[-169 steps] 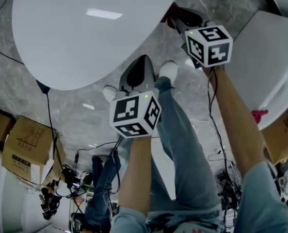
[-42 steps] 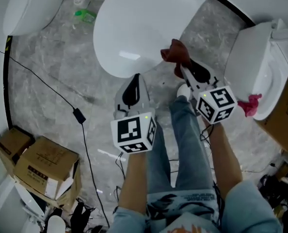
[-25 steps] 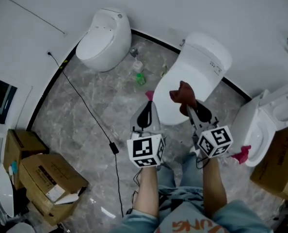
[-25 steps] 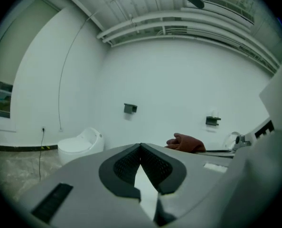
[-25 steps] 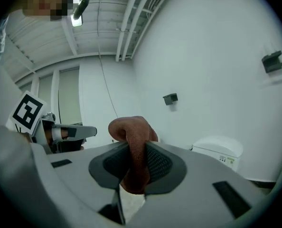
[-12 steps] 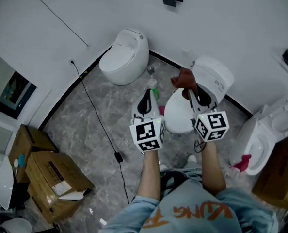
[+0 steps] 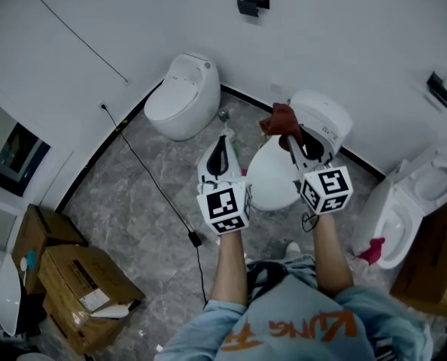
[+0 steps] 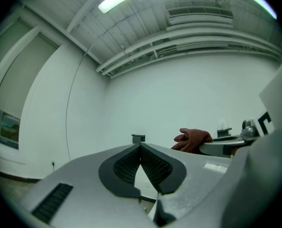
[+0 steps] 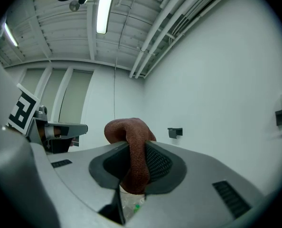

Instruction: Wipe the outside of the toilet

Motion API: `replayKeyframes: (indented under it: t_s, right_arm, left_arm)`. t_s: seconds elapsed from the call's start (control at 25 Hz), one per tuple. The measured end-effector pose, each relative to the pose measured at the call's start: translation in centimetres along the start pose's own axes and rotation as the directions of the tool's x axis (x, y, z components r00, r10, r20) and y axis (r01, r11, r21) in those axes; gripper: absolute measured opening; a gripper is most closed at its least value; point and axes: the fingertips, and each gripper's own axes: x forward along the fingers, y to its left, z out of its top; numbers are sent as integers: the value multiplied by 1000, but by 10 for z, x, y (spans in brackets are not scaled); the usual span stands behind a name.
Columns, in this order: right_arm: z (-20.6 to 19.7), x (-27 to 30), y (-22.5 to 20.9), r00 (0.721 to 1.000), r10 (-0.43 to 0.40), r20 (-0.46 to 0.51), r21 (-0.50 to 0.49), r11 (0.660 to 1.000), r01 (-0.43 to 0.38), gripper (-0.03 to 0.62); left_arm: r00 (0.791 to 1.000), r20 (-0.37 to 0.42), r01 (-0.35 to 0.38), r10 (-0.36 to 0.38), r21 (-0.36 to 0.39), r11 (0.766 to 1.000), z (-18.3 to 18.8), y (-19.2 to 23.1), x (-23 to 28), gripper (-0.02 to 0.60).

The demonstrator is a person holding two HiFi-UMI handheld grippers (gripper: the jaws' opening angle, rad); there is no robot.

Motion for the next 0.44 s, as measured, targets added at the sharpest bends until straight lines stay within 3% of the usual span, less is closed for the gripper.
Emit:
replayKeyframes:
  t_s: [0.08, 0.44]
  right_arm:
    - [1, 1, 0, 1000, 5, 0, -3, 1000, -5, 78]
    - [4, -1, -10, 1000, 7, 4, -4, 1000, -7, 79]
  left_arm:
    - [1000, 9, -10, 9, 21, 1000, 4, -2, 1, -2]
    - [1000, 2, -5, 5, -14, 1000, 0, -7, 2, -2]
